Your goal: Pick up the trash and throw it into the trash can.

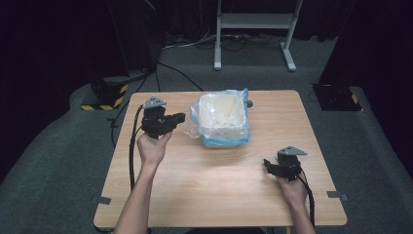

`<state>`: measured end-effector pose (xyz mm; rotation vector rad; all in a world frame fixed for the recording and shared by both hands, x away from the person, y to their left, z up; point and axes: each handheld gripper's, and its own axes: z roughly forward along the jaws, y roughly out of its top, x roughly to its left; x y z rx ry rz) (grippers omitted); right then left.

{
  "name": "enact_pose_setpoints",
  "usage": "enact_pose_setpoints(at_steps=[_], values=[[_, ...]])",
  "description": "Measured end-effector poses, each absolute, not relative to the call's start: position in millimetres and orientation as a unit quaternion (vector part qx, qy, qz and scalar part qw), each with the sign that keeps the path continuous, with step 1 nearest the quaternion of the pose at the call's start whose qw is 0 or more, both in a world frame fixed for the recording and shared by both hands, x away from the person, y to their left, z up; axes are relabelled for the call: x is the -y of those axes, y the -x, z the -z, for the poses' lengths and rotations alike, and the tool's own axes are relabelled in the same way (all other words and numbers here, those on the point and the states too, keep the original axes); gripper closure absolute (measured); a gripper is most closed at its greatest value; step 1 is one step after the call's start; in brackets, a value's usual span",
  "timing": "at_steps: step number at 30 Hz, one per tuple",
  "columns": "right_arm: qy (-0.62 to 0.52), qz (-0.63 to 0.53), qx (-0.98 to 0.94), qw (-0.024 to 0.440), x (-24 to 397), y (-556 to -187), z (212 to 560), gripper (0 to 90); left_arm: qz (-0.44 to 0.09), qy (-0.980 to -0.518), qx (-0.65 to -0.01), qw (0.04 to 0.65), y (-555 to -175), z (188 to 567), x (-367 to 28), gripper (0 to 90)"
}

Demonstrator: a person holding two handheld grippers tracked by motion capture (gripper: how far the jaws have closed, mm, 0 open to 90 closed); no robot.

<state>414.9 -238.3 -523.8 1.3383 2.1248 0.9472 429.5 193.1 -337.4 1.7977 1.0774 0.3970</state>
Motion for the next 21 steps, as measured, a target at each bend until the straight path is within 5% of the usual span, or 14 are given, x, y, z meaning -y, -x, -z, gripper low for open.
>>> enact_pose_setpoints(at_steps=[21], values=[[-0.486,-0.344,-0.771,0.227,238,-415,524,35.3,-0.166,-0.736,-0.429,0.497,-452,320,-173,84.3]])
